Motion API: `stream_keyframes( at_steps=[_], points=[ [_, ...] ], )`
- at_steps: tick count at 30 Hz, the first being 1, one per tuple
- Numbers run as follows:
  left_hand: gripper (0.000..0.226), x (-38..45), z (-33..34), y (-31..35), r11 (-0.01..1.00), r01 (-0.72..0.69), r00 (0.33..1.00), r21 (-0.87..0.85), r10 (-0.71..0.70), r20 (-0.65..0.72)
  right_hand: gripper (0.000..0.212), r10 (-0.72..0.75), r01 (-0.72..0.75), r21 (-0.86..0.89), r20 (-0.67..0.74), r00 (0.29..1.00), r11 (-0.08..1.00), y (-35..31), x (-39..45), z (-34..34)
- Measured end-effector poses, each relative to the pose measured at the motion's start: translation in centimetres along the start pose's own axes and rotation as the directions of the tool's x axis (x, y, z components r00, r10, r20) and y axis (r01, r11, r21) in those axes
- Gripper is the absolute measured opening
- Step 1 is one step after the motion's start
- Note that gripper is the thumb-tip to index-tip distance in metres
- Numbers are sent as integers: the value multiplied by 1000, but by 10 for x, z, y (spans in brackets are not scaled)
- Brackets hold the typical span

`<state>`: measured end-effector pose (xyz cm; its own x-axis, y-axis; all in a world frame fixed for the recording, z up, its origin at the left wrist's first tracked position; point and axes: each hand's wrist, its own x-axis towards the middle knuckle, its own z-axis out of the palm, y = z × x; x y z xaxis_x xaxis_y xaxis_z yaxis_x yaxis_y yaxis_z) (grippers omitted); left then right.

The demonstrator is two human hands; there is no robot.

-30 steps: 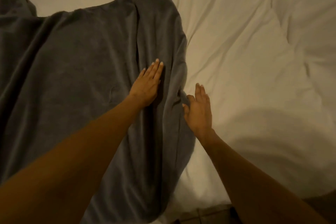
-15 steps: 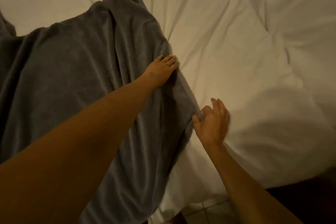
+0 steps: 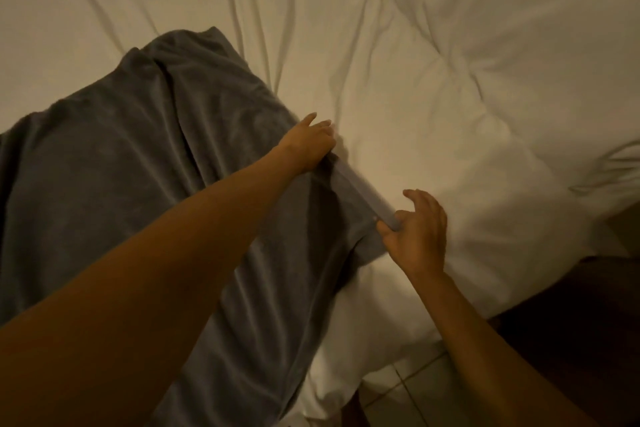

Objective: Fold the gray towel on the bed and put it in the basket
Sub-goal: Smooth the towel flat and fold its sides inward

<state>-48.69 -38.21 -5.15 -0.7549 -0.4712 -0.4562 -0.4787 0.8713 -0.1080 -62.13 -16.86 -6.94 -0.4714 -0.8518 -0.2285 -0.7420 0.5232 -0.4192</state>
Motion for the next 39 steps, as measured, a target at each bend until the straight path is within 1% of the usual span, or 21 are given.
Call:
stream_keyframes(
  at_steps=[2, 3, 6, 9, 12, 14, 18, 22, 24, 26, 29, 32, 34, 35, 36, 37, 38, 39],
  points=[
    [34, -1, -4, -7, 1000, 21, 999, 8, -21, -41, 33, -70, 70, -30, 0, 998, 997, 2, -4, -3],
    [34, -2, -8, -11, 999, 42, 997, 17, -40, -66, 35, -96, 97, -49, 23, 995, 994, 3, -8, -5],
    [34, -3, -18, -26, 993, 95, 988, 70, -86, -132, 37, -151, 176, -166, 155, 976, 970, 13, -21, -6],
    [32, -3, -25, -41, 984, 130, 985, 119, -114, -132, 36, -123, 175, -221, 228, 966, 959, 20, -28, -13],
    [30, 3, -27, -51, 975, 171, 979, 143, -152, -137, 40, -89, 160, -262, 262, 961, 952, 23, -27, -21],
    [29, 8, -29, -58, 972, 195, 973, 132, -176, -147, 44, -52, 126, -291, 248, 967, 948, 25, -24, -26],
    [29, 16, -28, -65, 967, 236, 963, 93, -220, -154, 50, 74, 19, -423, 203, 976, 906, 40, -18, -34],
    [27, 20, -23, -58, 963, 259, 963, 73, -251, -100, 51, 163, -105, -434, 98, 982, 895, 53, -22, -31],
    [29, 29, -29, -50, 955, 296, 947, 29, -290, -139, 46, 183, -150, -465, 26, 983, 873, 55, -24, -27],
    [33, 44, -46, -39, 951, 308, 930, -15, -304, -206, 38, 208, -202, -476, -39, 977, 856, 57, -25, -24],
    [31, 73, -78, -15, 970, 241, 930, -25, -238, -281, 28, 298, -316, -459, -112, 948, 831, 69, -27, -26],
    [26, 91, -83, 4, 977, 215, 938, 5, -205, -281, 21, 398, -427, -411, -161, 903, 805, 81, -31, -25],
    [29, 93, -66, 5, 971, 237, 930, -40, -239, -278, 22, 390, -425, -389, -169, 905, 817, 81, -31, -23],
    [36, 92, -54, 3, 967, 244, 926, -67, -253, -280, 31, 368, -399, -390, -155, 917, 830, 79, -29, -21],
    [47, 89, -42, 1, 965, 246, 925, -87, -261, -275, 45, 335, -363, -391, -138, 932, 846, 76, -28, -17],
    [57, 85, -31, 0, 965, 245, 928, -97, -262, -266, 57, 288, -317, -384, -131, 949, 867, 70, -25, -13],
    [63, 81, -21, -2, 964, 242, 931, -108, -262, -253, 62, 220, -257, -372, -141, 965, 892, 63, -22, -8],
    [66, 76, -11, -4, 962, 241, 935, -126, -265, -236, 61, 145, -191, -361, -150, 978, 913, 55, -17, -2]
  ],
)
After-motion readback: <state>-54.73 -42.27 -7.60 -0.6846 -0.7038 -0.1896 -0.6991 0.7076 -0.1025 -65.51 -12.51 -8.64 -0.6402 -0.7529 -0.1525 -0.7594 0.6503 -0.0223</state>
